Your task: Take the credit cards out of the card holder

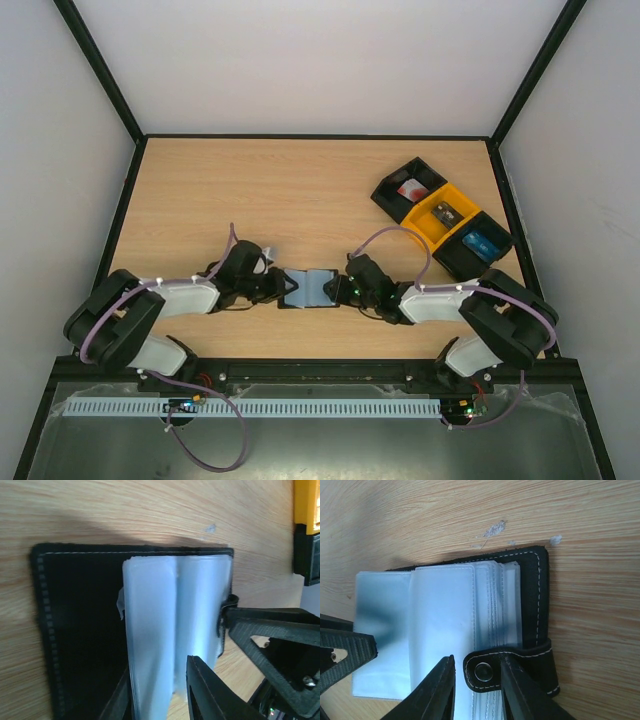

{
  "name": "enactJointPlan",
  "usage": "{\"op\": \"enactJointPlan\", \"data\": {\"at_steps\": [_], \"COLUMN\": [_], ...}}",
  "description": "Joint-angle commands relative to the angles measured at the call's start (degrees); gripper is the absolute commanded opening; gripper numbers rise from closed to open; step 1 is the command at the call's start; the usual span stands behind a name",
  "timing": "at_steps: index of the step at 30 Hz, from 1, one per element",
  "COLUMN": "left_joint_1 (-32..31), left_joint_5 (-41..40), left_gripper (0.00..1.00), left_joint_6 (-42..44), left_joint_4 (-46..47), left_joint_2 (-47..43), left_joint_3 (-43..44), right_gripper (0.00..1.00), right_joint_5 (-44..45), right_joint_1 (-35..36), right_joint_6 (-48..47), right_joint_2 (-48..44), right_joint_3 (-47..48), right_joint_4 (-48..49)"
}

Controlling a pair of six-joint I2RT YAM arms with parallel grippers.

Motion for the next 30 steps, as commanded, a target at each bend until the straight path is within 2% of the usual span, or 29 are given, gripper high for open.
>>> {"op": "enactJointPlan", "data": {"at_steps": [1, 3, 5, 10, 15, 17, 19, 22, 25, 26, 30], "left_joint_1": [-0.8, -1.0, -1.3, -1.5, -1.8, -2.0, -2.4, -3.0, -3.2, -3.3, -3.7], "left_joint_5": [1.2, 1.2, 1.0, 0.3, 1.5, 2.4, 3.1, 3.0, 1.8, 1.6, 1.8], "left_gripper": [0.31, 0.40, 0.40, 0.26, 0.08, 0.04, 0.06, 0.22, 0.25, 0.23, 0.05], "left_joint_6": [-0.4, -0.5, -0.7, -0.6, -0.9, -1.1, -1.7, -1.9, -0.9, -0.7, -0.8], "left_joint_4": [-1.6, -2.3, -2.8, -3.1, -1.7, -0.4, 1.4, 1.7, -1.2, -1.5, -1.2], "left_joint_2": [-1.8, -2.7, -3.5, -3.9, -2.6, -2.4, -2.1, -1.4, -1.5, -1.8, -3.4], "left_joint_3": [2.4, 2.9, 3.2, 3.5, 3.4, 3.4, 3.2, 3.8, 5.0, 5.1, 5.5], "right_gripper": [0.26, 0.27, 0.27, 0.27, 0.27, 0.27, 0.27, 0.27, 0.27, 0.27, 0.27], "right_joint_5": [0.1, 0.1, 0.4, 1.2, 1.2, 1.3, 1.3, 1.4, 1.9, 2.1, 2.2], "right_joint_1": [1.2, 1.2, 1.2, 1.2, 1.2, 1.2, 1.3, 1.2, 1.2, 1.2, 1.2], "right_joint_6": [1.7, 1.8, 1.8, 1.4, 1.3, 1.3, 1.4, 1.4, 1.2, 1.1, 1.1], "right_joint_2": [2.0, 2.0, 1.8, 1.1, 1.3, 1.2, 1.2, 1.0, 0.2, -0.1, -0.8], "right_joint_3": [-2.1, -2.0, -1.9, -1.4, -1.6, -1.8, -2.0, -2.0, -1.9, -1.9, -1.9], "right_joint_4": [-1.2, -1.2, -1.5, -2.2, -2.2, -2.1, -1.9, -1.9, -2.7, -2.9, -3.1]}}
